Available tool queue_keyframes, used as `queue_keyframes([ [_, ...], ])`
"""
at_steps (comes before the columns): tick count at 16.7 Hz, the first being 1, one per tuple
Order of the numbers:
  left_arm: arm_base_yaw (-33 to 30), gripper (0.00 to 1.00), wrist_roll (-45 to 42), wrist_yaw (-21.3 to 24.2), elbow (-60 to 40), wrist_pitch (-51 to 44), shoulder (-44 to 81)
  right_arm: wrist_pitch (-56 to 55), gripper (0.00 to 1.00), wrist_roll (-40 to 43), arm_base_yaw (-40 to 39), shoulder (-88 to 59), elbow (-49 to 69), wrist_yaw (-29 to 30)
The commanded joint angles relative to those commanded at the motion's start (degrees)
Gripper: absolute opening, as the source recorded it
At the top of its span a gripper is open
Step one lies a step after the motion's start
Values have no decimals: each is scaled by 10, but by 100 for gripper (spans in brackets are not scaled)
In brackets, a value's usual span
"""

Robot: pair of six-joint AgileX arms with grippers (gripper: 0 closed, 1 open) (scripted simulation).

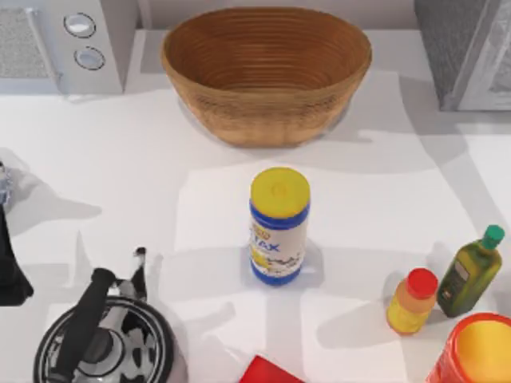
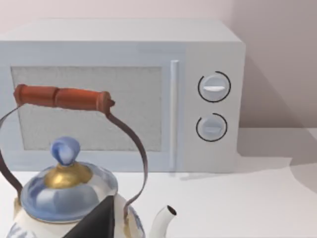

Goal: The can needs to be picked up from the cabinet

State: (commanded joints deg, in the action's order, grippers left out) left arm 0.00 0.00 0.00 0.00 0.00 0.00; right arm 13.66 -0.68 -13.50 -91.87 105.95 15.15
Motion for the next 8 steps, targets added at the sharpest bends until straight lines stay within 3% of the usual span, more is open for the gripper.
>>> queue_keyframes([
  [3,0,100,0,0,0,0,0,0,2,0,0,0,0,0],
  [8,0,100,0,0,0,0,0,0,0,0,0,0,0,0],
])
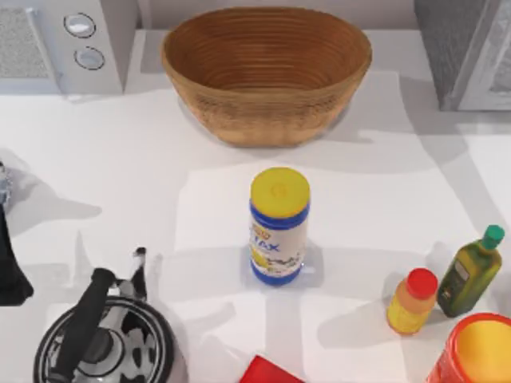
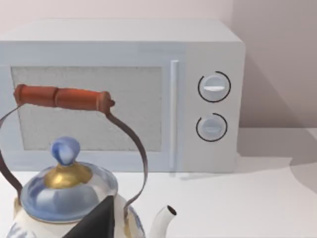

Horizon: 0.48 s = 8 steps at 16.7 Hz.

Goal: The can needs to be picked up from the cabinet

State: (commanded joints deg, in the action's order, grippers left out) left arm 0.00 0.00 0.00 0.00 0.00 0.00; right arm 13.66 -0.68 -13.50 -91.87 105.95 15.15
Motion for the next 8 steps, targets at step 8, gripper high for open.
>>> queue_keyframes([
  [8,0,100,0,0,0,0,0,43,0,0,-30,43,-1,32],
])
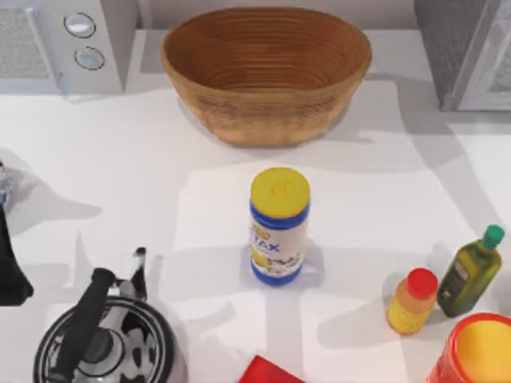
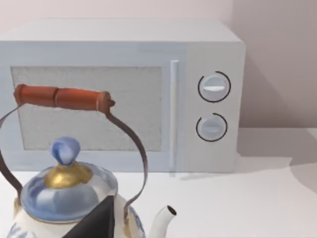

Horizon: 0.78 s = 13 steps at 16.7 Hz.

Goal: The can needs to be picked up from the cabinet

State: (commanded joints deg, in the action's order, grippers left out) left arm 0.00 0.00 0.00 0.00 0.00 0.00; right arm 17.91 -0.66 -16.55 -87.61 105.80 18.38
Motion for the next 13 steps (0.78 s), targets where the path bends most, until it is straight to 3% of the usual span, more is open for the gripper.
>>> queue_keyframes([
  [7,0,100,0,0,0,0,0,175,0,1,-122,174,1,117],
  [13,0,100,0,0,0,0,0,187,0,0,-132,185,1,127],
])
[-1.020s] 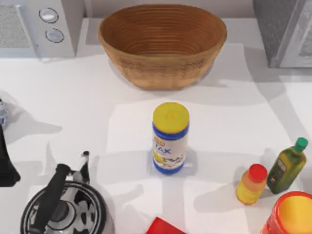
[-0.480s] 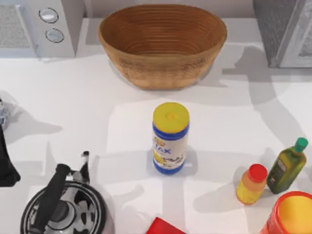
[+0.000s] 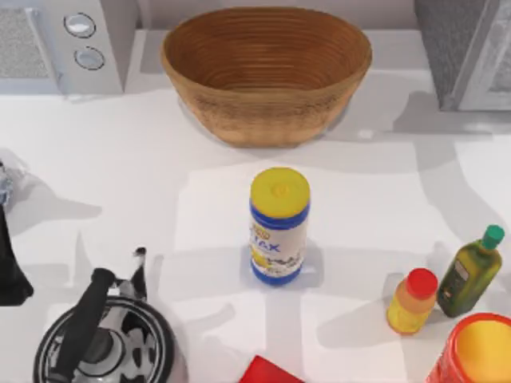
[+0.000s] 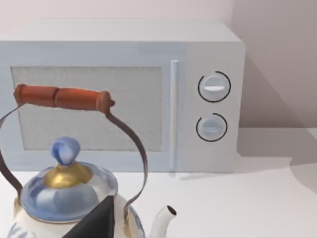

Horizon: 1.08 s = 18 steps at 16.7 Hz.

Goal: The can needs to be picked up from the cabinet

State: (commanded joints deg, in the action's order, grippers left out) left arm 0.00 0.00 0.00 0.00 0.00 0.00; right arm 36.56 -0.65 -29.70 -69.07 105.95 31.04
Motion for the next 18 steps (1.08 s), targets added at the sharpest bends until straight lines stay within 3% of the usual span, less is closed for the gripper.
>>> queue_keyframes([
  [4,0,100,0,0,0,0,0,-17,0,1,15,33,-53,-16],
  [8,0,100,0,0,0,0,0,-61,0,1,50,115,-177,-51],
  [18,0,100,0,0,0,0,0,-231,0,5,189,438,-680,-196],
])
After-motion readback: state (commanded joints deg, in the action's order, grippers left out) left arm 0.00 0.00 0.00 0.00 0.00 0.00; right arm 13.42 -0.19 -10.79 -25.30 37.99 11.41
